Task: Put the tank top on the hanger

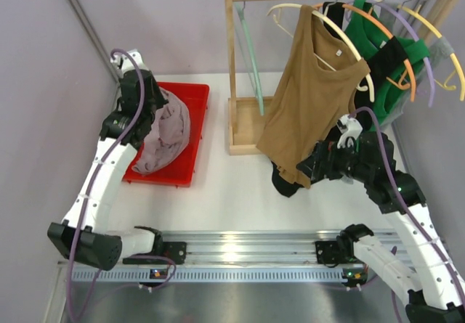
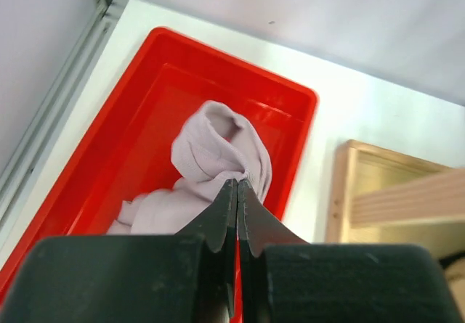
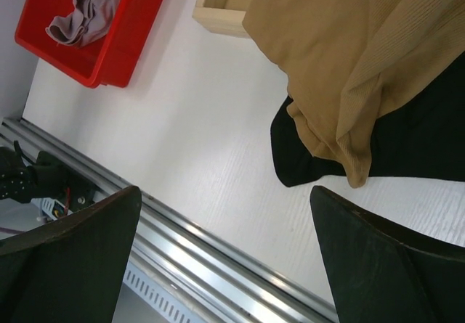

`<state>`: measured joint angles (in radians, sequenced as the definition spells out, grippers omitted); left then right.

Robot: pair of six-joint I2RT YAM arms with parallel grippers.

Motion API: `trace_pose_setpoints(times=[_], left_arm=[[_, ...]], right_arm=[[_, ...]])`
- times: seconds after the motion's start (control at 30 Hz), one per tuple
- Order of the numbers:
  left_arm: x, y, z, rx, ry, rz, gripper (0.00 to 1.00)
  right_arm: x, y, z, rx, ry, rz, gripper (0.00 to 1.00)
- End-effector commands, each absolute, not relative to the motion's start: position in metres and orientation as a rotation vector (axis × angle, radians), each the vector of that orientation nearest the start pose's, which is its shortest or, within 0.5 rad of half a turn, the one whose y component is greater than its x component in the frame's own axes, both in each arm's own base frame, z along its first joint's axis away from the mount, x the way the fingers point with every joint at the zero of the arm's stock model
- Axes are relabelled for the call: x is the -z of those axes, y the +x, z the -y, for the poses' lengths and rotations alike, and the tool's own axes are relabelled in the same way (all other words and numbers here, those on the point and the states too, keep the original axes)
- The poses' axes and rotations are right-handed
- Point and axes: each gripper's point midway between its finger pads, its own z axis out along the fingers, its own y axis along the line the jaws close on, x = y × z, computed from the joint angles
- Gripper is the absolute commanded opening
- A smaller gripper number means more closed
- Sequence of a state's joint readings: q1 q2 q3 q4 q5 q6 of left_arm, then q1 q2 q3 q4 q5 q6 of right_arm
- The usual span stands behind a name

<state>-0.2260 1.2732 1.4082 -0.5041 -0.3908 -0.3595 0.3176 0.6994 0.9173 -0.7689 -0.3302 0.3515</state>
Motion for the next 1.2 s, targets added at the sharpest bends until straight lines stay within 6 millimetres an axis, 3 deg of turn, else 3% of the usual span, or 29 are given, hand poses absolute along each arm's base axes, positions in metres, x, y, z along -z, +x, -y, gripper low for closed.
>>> trace_pose_setpoints(times=[0.0,0.13,0.27,0.37,0.5,0.63,0.67,0.7,0.77,0.83,0.9,0.93,0.97,1.0,1.03,1.17], left_arm=[[-0.389,0.36,0.053,0.084,-0.314,-1.776,0.0],[-0.411,0.325,0.102,0.237,-0.164,-1.767,0.0],[-0.42,0.286,0.143,0.416,-0.026,-1.769,0.0],[-0.407,0.258,0.177,0.58,0.085,-1.8,0.0],[-0.361,0.225,0.218,0.74,0.247,-1.886,0.0],[-0.324,0.195,0.25,0.868,0.365,-1.946,0.0],[-0.323,0.191,0.251,0.885,0.364,-1.938,0.0],[-0.313,0.187,0.253,0.895,0.364,-1.954,0.0],[-0.317,0.181,0.258,0.936,0.379,-1.938,0.0],[-0.321,0.176,0.262,0.957,0.403,-1.928,0.0],[-0.326,0.174,0.265,0.971,0.421,-1.917,0.0],[-0.327,0.173,0.266,0.972,0.425,-1.915,0.0],[-0.328,0.173,0.266,0.971,0.429,-1.917,0.0],[-0.331,0.173,0.266,0.971,0.431,-1.91,0.0],[-0.332,0.173,0.266,0.972,0.434,-1.907,0.0],[-0.338,0.165,0.268,1.009,0.46,-1.904,0.0]], right_arm=[[-0.269,0.204,-0.136,-0.73,-0.154,-2.078,1.0],[-0.277,0.208,-0.135,-0.722,-0.144,-2.064,1.0],[-0.28,0.212,-0.134,-0.71,-0.138,-2.057,1.0],[-0.276,0.213,-0.134,-0.711,-0.123,-2.063,1.0],[-0.265,0.21,-0.14,-0.762,-0.125,-2.067,1.0],[-0.26,0.199,-0.162,-0.904,-0.222,-2.001,1.0],[-0.254,0.192,-0.167,-0.943,-0.244,-1.987,1.0],[-0.263,0.191,-0.177,-0.993,-0.264,-1.924,1.0],[-0.254,0.184,-0.187,-1.053,-0.283,-1.888,1.0],[-0.261,0.176,-0.206,-1.136,-0.33,-1.817,1.0],[-0.248,0.179,-0.219,-1.116,-0.334,-1.824,1.0],[-0.254,0.167,-0.238,-1.158,-0.403,-1.785,1.0],[-0.246,0.175,-0.245,-1.11,-0.38,-1.803,1.0],[-0.246,0.165,-0.259,-1.135,-0.424,-1.792,1.0],[-0.253,0.168,-0.267,-1.145,-0.41,-1.758,1.0],[-0.248,0.185,-0.293,-1.158,-0.317,-1.754,1.0]])
